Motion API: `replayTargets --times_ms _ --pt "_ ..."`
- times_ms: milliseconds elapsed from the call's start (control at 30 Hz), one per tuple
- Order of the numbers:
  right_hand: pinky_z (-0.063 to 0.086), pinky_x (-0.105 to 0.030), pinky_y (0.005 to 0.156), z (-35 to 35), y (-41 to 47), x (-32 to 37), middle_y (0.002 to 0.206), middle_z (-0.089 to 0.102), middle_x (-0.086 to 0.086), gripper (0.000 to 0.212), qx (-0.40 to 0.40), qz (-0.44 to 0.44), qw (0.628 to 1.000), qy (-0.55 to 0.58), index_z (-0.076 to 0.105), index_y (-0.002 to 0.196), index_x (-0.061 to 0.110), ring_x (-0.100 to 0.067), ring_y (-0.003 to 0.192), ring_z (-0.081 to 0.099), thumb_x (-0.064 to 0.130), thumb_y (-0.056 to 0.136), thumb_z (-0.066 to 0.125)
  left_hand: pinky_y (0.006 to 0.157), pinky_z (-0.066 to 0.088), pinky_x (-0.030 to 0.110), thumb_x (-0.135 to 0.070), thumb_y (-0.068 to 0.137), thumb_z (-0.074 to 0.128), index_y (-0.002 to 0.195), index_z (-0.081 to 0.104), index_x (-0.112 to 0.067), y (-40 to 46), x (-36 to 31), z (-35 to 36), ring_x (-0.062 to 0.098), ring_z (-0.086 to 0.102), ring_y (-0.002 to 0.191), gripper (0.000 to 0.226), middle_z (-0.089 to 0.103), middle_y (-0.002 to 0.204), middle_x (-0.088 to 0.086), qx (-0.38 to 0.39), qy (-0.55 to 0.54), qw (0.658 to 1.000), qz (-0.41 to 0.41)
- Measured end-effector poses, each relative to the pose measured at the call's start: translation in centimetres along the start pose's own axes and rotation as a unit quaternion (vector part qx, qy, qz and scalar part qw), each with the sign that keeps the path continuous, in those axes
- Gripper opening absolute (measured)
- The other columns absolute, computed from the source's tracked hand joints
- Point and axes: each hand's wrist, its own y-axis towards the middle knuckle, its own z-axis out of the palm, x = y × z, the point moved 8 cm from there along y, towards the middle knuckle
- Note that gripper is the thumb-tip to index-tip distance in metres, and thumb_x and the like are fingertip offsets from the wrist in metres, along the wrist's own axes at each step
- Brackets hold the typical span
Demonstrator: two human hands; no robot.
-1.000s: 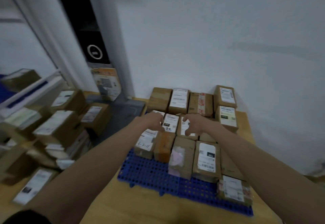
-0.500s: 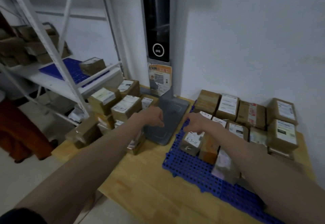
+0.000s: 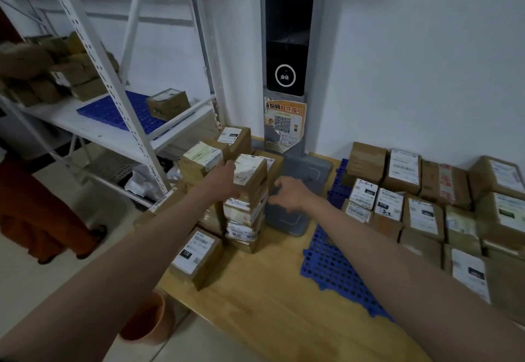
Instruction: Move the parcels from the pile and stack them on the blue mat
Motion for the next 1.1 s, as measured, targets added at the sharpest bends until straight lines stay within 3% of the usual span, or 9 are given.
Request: replayTargets --times_ms 133,333,533,700,800,867,933,1000,1100 --pt "0.059 -0.045 0.081 1.8 1.2 2.1 0.112 0.061 -0.018 0.032 0.023 0.009 0.999 0.027 0.059 0.115 -0.001 -0.03 0.096 0.065 0.018 0.089 0.063 0.099 0.043 0.039 -0.02 0.073 0.083 0.144 0.03 -0.01 0.7 0.9 0.9 0.032 0.044 0.128 0.089 0.041 0.14 0.015 0.013 0.01 1.0 0.003" --pt "0.055 -0.038 0.084 3.1 3.0 3.9 0.119 0.062 -0.018 0.034 0.019 0.021 0.998 0.063 0.058 0.12 -0.002 -0.032 0.104 0.063 0.011 0.089 0.058 0.106 0.033 0.041 -0.02 0.075 0.079 0.132 0.039 -0.007 2.4 1.7 0.2 0.034 0.038 0.13 0.07 0.048 0.132 0.016 -0.011 0.037 0.999 0.004" --pt "0.052 -0.043 0.096 4.3 3.8 4.4 0.131 0.055 -0.015 0.045 0.012 0.04 0.993 0.114 0.047 0.134 0.003 -0.03 0.115 0.057 0.009 0.09 0.056 0.109 0.03 0.042 -0.022 0.075 0.077 0.134 0.038 -0.008 3.6 1.5 0.5 0.038 0.03 0.133 0.072 0.042 0.137 0.018 -0.005 0.05 0.999 0.001" --pt "0.055 -0.04 0.093 3.8 3.6 4.7 0.124 0.062 -0.005 0.048 -0.006 0.022 0.975 0.221 0.054 0.133 0.018 -0.022 0.11 0.061 0.025 0.087 0.062 0.103 0.039 0.042 -0.021 0.071 0.081 0.139 0.036 -0.008 3.6 1.0 -0.1 0.039 0.041 0.128 0.083 0.024 0.144 0.017 -0.022 -0.071 0.997 0.016" --pt "0.058 -0.038 0.086 2.1 3.1 3.9 0.124 0.063 0.0 0.05 -0.033 0.029 0.962 0.268 0.055 0.13 0.026 -0.019 0.108 0.061 0.037 0.082 0.065 0.107 0.039 0.044 -0.026 0.072 0.081 0.143 0.033 -0.007 3.3 0.1 -0.8 0.035 0.033 0.136 0.088 0.027 0.148 0.015 -0.031 -0.107 0.992 0.056" --pt "0.058 -0.032 0.076 0.8 2.9 3.3 0.126 0.061 0.003 0.058 -0.059 0.034 0.958 0.277 0.053 0.131 0.027 -0.017 0.11 0.06 0.045 0.078 0.069 0.105 0.038 0.041 -0.027 0.074 0.081 0.142 0.038 -0.008 2.8 -0.8 -1.4 0.031 0.036 0.132 0.083 0.037 0.142 0.016 -0.038 -0.16 0.982 0.088" --pt "0.055 -0.027 0.069 -0.4 2.5 2.3 0.127 0.055 0.002 0.076 -0.102 0.05 0.955 0.274 0.046 0.132 0.024 -0.017 0.113 0.057 0.054 0.07 0.076 0.099 0.041 0.03 -0.019 0.079 0.076 0.137 0.049 -0.012 2.4 -1.9 -1.9 0.027 0.046 0.125 0.064 0.053 0.132 0.013 -0.041 -0.197 0.972 0.123" --pt "0.056 -0.034 0.082 -1.0 2.4 1.3 0.129 0.051 -0.001 0.094 -0.137 0.075 0.954 0.255 0.037 0.135 0.018 -0.019 0.117 0.054 0.059 0.063 0.08 0.093 0.048 0.022 0.0 0.084 0.065 0.131 0.058 -0.014 1.8 -3.1 -2.0 0.024 0.058 0.116 0.05 0.066 0.121 0.01 -0.02 -0.255 0.955 0.15" --pt "0.052 -0.043 0.096 -1.2 2.3 -0.1 0.136 0.048 -0.006 0.116 -0.152 0.107 0.951 0.248 0.028 0.141 0.009 -0.025 0.125 0.05 0.064 0.054 0.082 0.096 0.051 0.035 0.01 0.085 0.058 0.133 0.057 -0.015 1.8 -4.1 -1.9 0.02 0.061 0.112 0.055 0.068 0.116 0.006 0.01 -0.313 0.941 0.131"
